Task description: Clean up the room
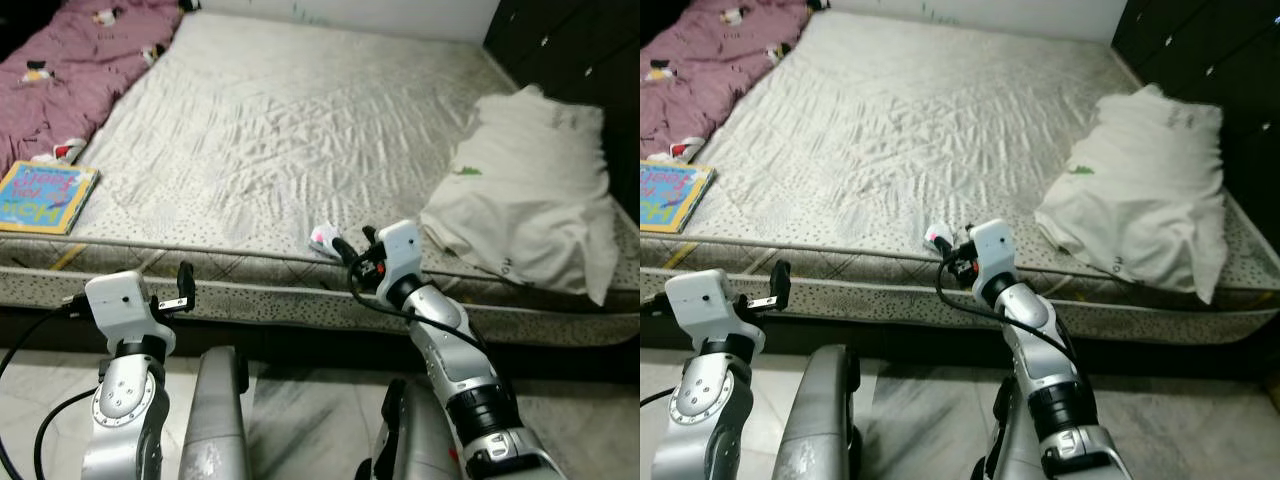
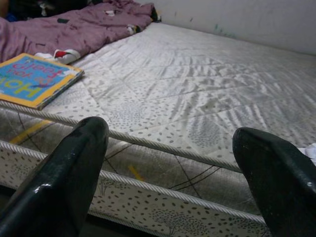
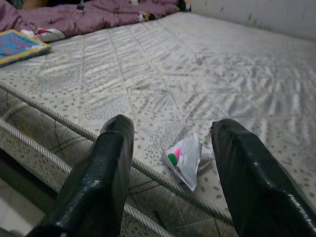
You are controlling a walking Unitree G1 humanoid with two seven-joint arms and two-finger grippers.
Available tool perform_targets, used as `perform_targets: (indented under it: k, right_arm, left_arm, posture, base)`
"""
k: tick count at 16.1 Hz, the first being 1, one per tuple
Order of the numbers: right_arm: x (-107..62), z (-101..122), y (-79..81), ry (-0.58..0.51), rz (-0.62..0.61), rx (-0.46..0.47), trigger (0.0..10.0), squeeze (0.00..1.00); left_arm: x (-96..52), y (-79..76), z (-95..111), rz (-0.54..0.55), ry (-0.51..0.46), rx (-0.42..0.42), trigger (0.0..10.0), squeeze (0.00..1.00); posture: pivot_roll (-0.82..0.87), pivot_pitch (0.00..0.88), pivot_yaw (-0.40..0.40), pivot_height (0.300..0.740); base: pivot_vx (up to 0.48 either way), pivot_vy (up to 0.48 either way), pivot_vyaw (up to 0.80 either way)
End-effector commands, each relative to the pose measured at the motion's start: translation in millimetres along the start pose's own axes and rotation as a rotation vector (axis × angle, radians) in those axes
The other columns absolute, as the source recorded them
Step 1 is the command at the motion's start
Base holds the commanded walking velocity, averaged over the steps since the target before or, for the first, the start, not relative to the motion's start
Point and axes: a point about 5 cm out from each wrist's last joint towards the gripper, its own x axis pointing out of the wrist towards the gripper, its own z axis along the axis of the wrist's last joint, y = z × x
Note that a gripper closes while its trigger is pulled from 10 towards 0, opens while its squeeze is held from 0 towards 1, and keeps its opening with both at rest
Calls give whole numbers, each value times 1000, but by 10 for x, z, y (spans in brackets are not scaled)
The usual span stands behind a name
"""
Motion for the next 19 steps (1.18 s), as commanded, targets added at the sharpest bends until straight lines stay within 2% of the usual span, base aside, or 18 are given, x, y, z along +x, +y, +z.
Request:
perform_targets:
  k: [1,4,10,19]
  right_arm:
    - [39,77,-4,-32,14,-36,10000,0]
    - [58,79,31,-32,35,-40,10000,0]
    - [100,74,36,-33,42,-27,10000,0]
    - [117,63,16,-30,32,-25,10000,0]
  left_arm:
    - [23,-36,19,-25,-10,-4,10000,0]
    - [30,-36,19,-22,-10,-7,10000,0]
    - [36,-37,14,-21,-10,-8,10000,0]
    - [53,-60,19,-41,-12,-7,10000,0]
  posture:
    - [129,38,-79,527]
    - [127,40,-86,527]
    - [128,43,-87,527]
    - [126,40,-87,527]
  base:
    - [0,0,0]
    - [0,0,694]
    - [0,0,0]
    - [303,0,0]
